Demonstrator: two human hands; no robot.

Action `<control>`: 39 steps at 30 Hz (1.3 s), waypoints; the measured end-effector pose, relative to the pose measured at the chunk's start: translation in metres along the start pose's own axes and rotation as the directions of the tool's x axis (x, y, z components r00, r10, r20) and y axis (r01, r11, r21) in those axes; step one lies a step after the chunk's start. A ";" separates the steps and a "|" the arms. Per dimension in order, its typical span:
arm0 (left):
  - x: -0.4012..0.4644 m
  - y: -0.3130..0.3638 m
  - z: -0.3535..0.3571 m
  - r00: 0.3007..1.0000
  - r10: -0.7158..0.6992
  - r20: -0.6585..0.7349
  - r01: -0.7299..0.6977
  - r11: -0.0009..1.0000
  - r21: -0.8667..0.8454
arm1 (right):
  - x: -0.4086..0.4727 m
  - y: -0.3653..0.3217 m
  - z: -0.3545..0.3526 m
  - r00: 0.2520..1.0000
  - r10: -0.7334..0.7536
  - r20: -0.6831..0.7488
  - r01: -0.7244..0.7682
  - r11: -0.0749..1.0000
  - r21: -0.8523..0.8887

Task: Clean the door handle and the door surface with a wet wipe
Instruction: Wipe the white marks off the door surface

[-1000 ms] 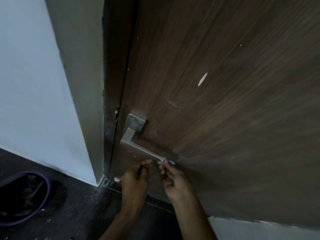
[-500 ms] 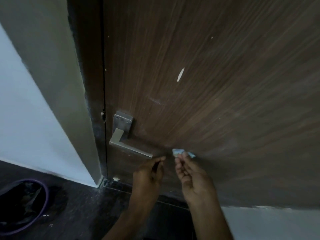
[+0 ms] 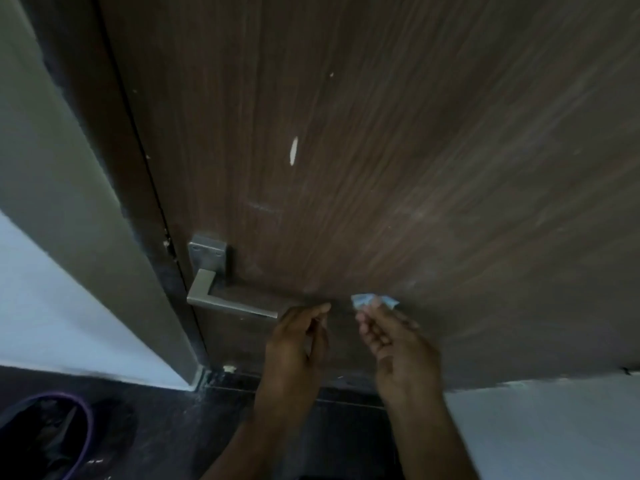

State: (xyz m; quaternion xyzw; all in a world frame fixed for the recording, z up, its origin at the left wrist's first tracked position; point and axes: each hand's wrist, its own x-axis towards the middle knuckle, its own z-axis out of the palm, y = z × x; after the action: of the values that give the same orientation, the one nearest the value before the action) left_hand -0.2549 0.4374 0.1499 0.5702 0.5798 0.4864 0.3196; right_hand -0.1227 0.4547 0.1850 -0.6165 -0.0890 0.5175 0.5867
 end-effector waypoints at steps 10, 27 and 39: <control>0.012 0.024 0.002 0.996 0.088 0.033 -0.088 0.996 0.015 | -0.022 -0.040 0.006 0.697 -0.705 -0.131 0.662 0.703 -0.260; 0.002 0.042 -0.012 0.995 0.097 0.003 -0.097 0.995 0.032 | -0.010 -0.006 -0.010 0.233 -0.903 0.361 0.733 -0.081 -0.676; 0.002 0.021 -0.074 0.959 -0.039 -0.282 0.018 0.997 -0.077 | -0.034 -0.039 0.060 -0.274 -0.813 0.513 0.802 -0.488 -0.344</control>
State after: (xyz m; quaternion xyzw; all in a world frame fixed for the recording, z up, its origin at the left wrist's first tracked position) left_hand -0.3158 0.4215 0.1939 0.4743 0.6094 0.5793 0.2609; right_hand -0.1633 0.4797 0.2490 -0.4368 -0.7014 -0.2406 0.5093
